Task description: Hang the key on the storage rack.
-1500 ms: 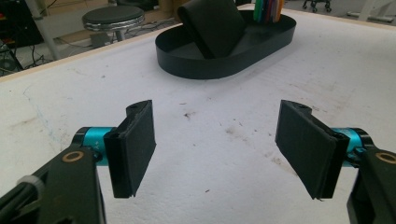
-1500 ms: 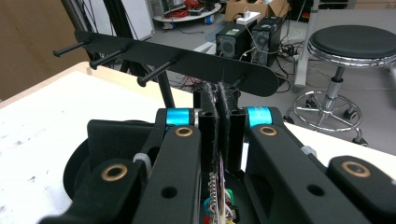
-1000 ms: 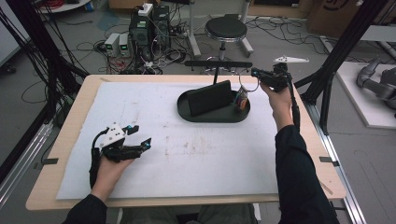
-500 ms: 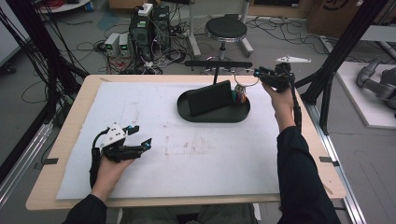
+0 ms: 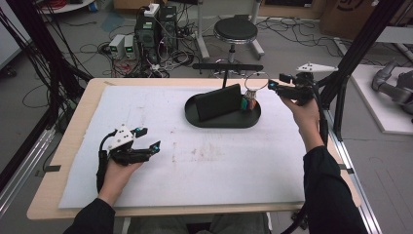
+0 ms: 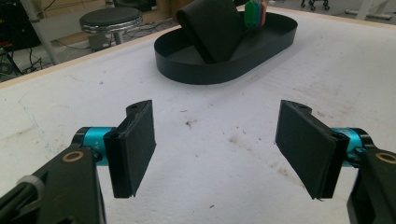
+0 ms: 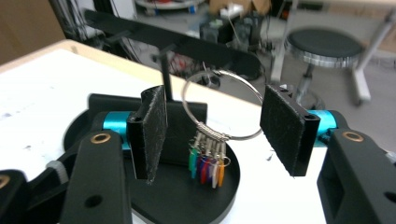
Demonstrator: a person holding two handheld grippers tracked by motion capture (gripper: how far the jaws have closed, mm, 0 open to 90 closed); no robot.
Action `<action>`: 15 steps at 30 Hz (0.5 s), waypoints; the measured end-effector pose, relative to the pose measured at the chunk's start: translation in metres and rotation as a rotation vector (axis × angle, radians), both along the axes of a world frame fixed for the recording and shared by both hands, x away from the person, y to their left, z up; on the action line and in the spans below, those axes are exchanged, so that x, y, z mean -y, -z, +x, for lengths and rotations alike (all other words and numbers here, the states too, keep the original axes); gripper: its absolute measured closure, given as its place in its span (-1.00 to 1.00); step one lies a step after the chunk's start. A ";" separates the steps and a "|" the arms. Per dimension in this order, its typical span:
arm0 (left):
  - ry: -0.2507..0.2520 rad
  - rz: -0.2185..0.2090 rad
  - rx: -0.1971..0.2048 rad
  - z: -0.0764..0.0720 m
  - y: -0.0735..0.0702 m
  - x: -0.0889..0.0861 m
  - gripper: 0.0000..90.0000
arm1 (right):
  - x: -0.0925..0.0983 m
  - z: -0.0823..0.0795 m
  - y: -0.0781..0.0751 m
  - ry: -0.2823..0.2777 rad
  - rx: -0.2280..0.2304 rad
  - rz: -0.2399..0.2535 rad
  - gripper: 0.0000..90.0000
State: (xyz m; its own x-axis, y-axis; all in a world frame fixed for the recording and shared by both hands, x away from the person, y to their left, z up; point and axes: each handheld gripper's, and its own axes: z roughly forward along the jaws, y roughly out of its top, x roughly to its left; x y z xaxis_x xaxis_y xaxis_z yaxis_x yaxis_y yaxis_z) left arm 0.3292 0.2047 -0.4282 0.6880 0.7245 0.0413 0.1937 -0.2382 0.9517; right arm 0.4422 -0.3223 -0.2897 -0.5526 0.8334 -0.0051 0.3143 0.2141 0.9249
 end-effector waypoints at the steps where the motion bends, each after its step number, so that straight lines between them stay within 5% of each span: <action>1: 0.000 0.000 0.000 0.000 0.000 0.000 -0.37 | 0.000 -0.006 0.000 -0.004 0.017 0.001 -0.06; 5: -0.008 0.001 0.004 0.001 -0.001 0.000 -0.37 | 0.002 -0.022 0.000 -0.030 -0.012 0.015 -0.09; 7: -0.011 0.002 0.006 0.000 -0.001 -0.001 -0.37 | 0.002 -0.035 0.001 -0.054 0.027 0.038 -0.09; 15: -0.029 0.000 0.015 -0.001 -0.003 -0.008 -0.37 | 0.003 -0.078 0.021 -0.072 0.060 0.096 -0.14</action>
State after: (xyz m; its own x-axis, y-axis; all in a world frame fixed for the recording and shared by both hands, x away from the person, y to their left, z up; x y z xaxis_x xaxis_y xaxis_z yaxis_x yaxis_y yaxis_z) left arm 0.3284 0.2123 -0.4249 0.6662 0.7440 0.0515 0.1864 -0.2329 0.9545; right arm 0.3646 -0.3248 -0.3103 -0.6123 0.7897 0.0375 0.2443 0.1439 0.9589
